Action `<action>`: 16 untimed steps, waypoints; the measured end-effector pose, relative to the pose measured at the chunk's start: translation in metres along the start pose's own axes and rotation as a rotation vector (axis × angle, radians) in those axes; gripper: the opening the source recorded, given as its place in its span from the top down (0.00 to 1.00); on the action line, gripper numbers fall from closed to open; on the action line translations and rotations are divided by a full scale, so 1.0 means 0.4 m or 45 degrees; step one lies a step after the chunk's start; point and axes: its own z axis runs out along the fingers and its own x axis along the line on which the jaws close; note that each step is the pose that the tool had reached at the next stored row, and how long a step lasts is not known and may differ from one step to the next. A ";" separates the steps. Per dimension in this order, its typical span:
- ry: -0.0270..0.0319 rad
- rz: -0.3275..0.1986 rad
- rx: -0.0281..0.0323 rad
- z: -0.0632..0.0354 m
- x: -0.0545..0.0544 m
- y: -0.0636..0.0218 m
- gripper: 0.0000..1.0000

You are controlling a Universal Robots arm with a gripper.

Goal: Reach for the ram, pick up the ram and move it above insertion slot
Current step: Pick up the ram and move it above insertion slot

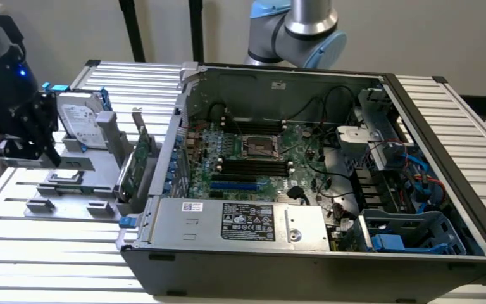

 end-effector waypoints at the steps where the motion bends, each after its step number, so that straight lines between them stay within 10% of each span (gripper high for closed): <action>1: -0.0025 -0.005 0.0001 -0.011 0.001 -0.003 0.86; 9: -0.0188 -0.041 -0.0005 -0.101 0.009 -0.035 0.86; 16: -0.0212 -0.046 -0.0111 -0.177 0.012 -0.110 0.86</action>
